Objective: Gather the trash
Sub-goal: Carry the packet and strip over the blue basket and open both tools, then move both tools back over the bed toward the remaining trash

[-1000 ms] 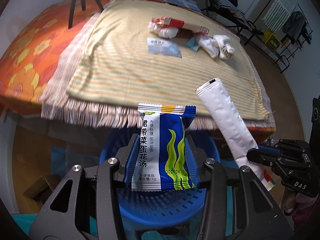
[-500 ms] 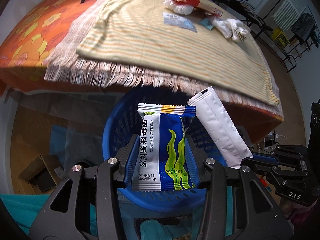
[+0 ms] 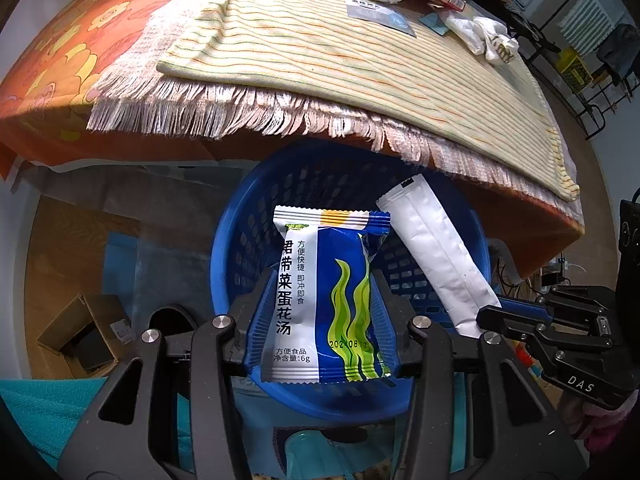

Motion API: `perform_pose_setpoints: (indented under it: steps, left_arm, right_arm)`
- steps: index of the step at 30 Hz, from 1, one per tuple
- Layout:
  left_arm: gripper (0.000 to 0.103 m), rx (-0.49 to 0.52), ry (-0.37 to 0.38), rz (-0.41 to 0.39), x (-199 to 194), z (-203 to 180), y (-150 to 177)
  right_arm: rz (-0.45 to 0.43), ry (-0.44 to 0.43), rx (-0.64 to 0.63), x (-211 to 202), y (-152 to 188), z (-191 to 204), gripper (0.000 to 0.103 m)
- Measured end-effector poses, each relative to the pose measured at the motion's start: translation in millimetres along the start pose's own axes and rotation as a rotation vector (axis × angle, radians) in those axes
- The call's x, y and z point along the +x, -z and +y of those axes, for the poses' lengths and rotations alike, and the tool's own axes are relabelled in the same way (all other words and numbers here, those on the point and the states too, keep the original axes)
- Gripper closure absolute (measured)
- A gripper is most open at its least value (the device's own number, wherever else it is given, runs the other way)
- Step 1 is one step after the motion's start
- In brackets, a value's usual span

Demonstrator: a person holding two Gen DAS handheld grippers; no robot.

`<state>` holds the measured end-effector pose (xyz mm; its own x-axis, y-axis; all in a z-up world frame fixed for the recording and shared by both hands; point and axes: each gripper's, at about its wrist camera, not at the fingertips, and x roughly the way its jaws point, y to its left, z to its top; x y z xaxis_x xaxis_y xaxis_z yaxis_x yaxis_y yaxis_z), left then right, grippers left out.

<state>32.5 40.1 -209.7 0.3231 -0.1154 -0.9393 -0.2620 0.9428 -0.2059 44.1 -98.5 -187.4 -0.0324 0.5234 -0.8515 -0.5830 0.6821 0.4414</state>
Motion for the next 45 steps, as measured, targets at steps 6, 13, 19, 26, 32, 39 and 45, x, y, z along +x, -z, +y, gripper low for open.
perform_pose_setpoints:
  steps: [6,13,19,26,32,39,45]
  left_arm:
    - [0.052,-0.006,-0.006,0.010,3.4,0.7,-1.9]
    - [0.050,-0.012,-0.005,0.025,6.2,0.7,-1.8]
    - [0.046,-0.019,-0.003,0.020,5.4,1.4,-1.9]
    - [0.046,-0.026,0.003,0.018,3.6,1.8,-5.6]
    - [0.045,-0.036,0.019,0.018,0.8,0.6,-10.2]
    - [0.036,-0.040,0.030,0.005,-4.8,-3.5,-24.9]
    - [0.036,-0.019,0.035,-0.015,-9.8,-9.9,-40.9]
  right_arm:
    - [0.003,0.009,0.007,4.3,-3.6,0.1,0.095]
    - [0.005,0.019,0.061,4.4,-6.6,-8.3,0.093]
    - [0.003,0.033,0.075,2.4,-7.4,-13.3,0.083]
    - [-0.032,0.055,0.067,-6.6,-11.2,-12.0,0.064]
    - [-0.058,0.104,0.058,-13.5,-16.7,-12.5,0.051]
    - [-0.097,0.158,0.091,-27.4,-23.9,-24.3,0.048]
    - [-0.153,0.184,0.141,-44.7,-28.5,-42.6,0.045]
